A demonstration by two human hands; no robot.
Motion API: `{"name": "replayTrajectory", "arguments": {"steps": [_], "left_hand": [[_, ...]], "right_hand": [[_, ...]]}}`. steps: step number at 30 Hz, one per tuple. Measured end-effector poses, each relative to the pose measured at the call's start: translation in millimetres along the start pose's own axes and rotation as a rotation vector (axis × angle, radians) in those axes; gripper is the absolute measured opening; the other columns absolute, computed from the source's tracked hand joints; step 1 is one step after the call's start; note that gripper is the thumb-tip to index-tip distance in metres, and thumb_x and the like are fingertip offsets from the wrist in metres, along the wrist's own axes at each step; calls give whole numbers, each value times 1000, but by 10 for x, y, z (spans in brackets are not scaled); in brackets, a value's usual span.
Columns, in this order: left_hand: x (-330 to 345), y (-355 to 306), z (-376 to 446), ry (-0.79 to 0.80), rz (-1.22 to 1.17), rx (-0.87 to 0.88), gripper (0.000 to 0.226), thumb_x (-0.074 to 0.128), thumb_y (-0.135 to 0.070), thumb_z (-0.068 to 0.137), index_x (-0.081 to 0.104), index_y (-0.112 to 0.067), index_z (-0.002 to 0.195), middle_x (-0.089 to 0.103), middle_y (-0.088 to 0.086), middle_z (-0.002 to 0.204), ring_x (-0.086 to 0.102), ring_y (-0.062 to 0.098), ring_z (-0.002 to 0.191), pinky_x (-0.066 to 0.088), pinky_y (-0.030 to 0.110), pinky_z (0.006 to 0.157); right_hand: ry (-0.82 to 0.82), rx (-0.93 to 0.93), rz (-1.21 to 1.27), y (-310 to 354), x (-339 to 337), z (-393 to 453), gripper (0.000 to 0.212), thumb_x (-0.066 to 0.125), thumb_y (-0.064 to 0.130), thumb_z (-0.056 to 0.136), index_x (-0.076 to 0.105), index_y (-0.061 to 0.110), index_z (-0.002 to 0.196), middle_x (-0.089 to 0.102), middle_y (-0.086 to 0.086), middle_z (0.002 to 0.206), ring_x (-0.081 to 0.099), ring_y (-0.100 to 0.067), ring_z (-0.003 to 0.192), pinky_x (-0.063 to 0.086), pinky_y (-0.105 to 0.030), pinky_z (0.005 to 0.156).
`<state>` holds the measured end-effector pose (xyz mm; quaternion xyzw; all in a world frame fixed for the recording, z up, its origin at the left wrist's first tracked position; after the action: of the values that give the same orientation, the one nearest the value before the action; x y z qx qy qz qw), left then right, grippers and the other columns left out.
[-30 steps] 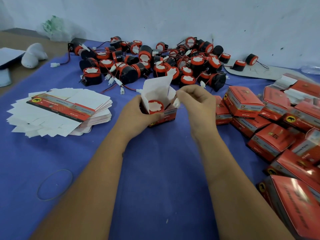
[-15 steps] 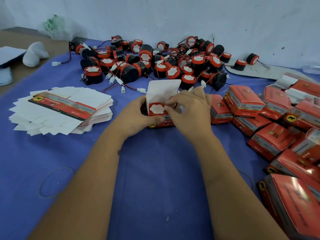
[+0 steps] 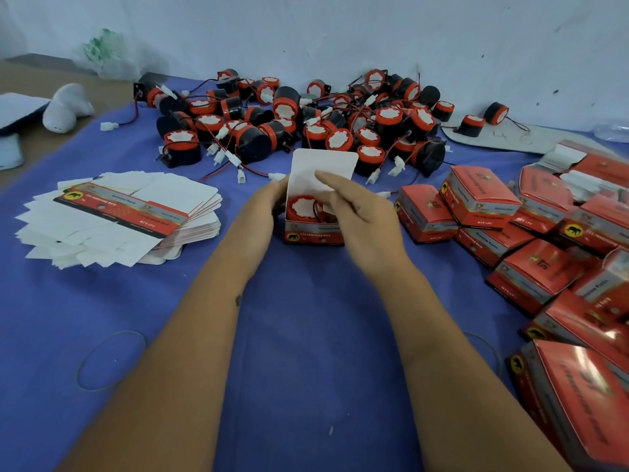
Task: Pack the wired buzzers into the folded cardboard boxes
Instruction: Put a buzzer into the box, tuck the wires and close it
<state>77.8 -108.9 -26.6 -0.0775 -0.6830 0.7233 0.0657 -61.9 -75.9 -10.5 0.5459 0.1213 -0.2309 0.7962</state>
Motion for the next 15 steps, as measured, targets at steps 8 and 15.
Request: {"name": "replayTrajectory", "arguments": {"steps": [8, 15], "left_hand": [[-26, 10, -3, -28, 147, 68, 25, 46, -27, 104, 61, -30, 123, 67, -16, 113, 61, -2, 103, 48, 13, 85], [12, 42, 22, -90, 243, 109, 27, 54, -16, 98, 51, -37, 115, 63, -19, 106, 60, 0, 98, 48, 17, 75]], "right_hand": [[-5, -162, -284, 161, 127, 19, 17, 63, 16, 92, 75, 20, 105, 70, 8, 104, 57, -10, 100, 48, -22, 82], [-122, 71, 63, -44, -73, 41, 27, 60, 3, 93, 59, 14, 118, 62, 3, 116, 61, -2, 97, 47, -10, 82]]}}
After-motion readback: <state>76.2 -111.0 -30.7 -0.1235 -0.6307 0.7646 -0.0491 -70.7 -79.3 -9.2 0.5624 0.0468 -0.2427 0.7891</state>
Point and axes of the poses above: each hand's wrist, its own z-axis towards the middle knuckle, its own x-axis out of the palm, y = z × x, the point moved 6 cm from there along z, towards the middle knuckle
